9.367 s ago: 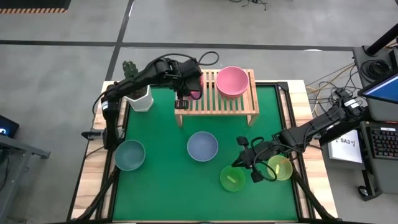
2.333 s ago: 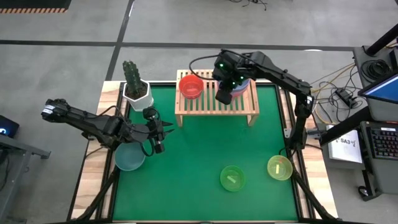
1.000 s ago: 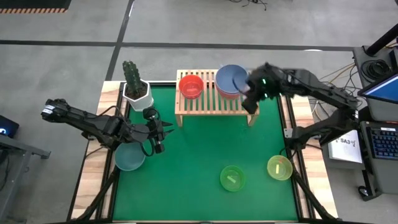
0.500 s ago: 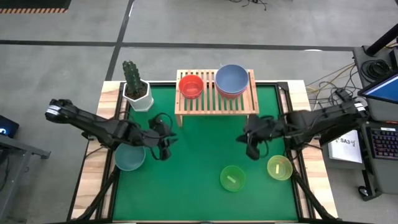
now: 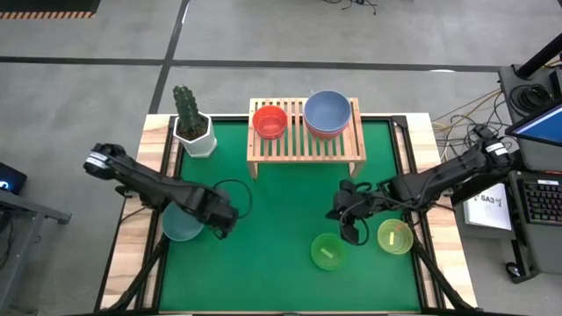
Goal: Place and stack bowls onto a shelf
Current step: Stack the dark green bowl on top of the blue bowl on the shelf
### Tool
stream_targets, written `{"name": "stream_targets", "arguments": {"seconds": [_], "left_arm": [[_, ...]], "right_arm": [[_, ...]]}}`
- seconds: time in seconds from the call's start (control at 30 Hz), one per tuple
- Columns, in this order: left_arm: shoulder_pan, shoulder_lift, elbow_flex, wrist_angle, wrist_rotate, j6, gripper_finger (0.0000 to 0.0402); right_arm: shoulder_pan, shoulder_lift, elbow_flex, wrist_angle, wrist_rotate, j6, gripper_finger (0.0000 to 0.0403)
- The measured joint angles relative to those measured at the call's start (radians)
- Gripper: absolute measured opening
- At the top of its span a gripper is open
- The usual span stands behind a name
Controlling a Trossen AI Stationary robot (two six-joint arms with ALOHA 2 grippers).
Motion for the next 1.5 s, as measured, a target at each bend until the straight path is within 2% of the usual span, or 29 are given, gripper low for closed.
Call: {"name": "stream_targets", "arguments": {"seconds": [0.13, 0.27, 0.4, 0.53, 0.73, 0.9, 1.03, 1.13, 1.23, 1.37, 1.5], "left_arm": [[-0.037, 0.047, 0.003, -0.114, 0.047, -0.041, 0.0086], [-0.051, 0.048, 0.002, -0.080, 0.067, -0.064, 0.0098], [-0.063, 0.042, 0.005, -0.075, 0.061, -0.090, 0.0131], [-0.076, 0.046, -0.034, -0.020, 0.051, -0.104, 0.0158], [-0.077, 0.046, -0.112, 0.125, 0.050, -0.121, 0.0158], [-0.075, 0.046, -0.132, 0.142, 0.040, -0.129, 0.0131], [-0.075, 0.046, -0.134, 0.140, 0.007, -0.128, 0.0080], [-0.075, 0.046, -0.134, 0.144, 0.000, -0.117, 0.0024], [-0.075, 0.046, -0.114, 0.144, -0.008, -0.087, 0.0008], [-0.077, 0.046, -0.035, 0.145, -0.013, 0.035, 0.0002], [-0.083, 0.046, 0.094, 0.161, -0.035, 0.270, 0.0001]], "right_arm": [[0.008, 0.016, -0.001, 0.012, 0.000, -0.005, 0.0009], [0.010, 0.017, -0.001, 0.014, 0.004, -0.008, 0.0009], [0.010, 0.016, -0.001, 0.014, 0.007, -0.010, 0.0009], [0.010, 0.016, -0.008, 0.017, 0.024, -0.009, 0.0009], [0.010, 0.016, -0.016, 0.025, 0.024, -0.008, 0.0009], [0.017, 0.016, -0.016, 0.025, 0.024, -0.001, 0.0009], [0.035, 0.016, -0.016, 0.026, 0.024, -0.001, 0.0009], [0.057, 0.016, -0.016, 0.028, 0.025, -0.001, 0.0009], [0.096, 0.016, -0.016, 0.029, 0.025, -0.001, 0.0009], [0.161, 0.016, -0.018, 0.038, 0.034, -0.001, 0.0009], [0.225, 0.016, -0.023, 0.041, 0.119, -0.009, 0.0009]]}}
